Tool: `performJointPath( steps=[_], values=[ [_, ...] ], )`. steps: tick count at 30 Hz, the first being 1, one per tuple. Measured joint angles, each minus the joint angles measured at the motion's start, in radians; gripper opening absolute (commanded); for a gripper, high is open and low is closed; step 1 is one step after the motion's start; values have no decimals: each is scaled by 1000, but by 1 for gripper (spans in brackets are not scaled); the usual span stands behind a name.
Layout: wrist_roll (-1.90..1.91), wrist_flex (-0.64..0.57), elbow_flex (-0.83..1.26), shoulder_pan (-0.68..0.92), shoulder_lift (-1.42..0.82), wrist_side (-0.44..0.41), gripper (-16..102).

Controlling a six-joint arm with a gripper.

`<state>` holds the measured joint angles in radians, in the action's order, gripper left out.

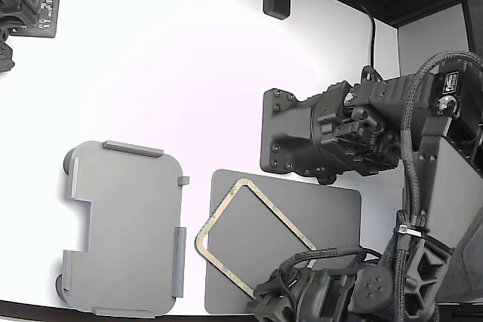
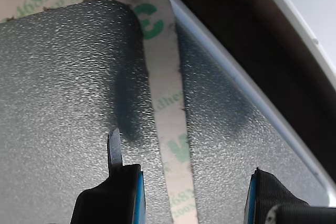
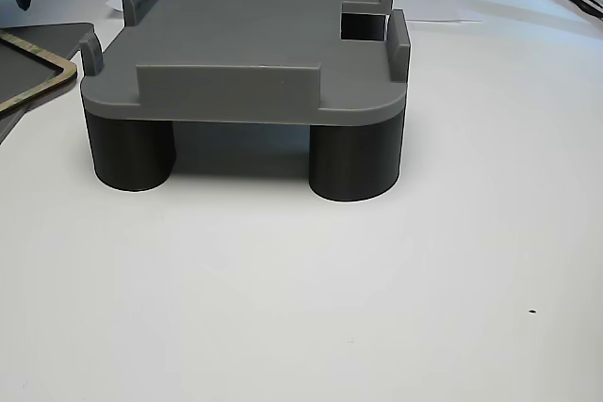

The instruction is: Move top rectangular frame to the holder.

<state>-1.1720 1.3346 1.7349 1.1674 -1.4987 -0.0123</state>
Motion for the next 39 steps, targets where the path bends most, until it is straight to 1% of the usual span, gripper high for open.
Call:
performJointPath(
  steps=[2, 6, 16, 32, 35, 39],
  values=[
    [-11, -3, -2, -8, 12, 6, 77],
    [-8, -3, -21, -15, 41, 29, 80],
    [15, 15, -28, -15, 52, 46, 69],
    [28, 0, -21, -15, 58, 55, 64],
    [26, 0, -23, -15, 60, 57, 58],
    [37, -5, -23, -15, 61, 57, 46]
  ],
)
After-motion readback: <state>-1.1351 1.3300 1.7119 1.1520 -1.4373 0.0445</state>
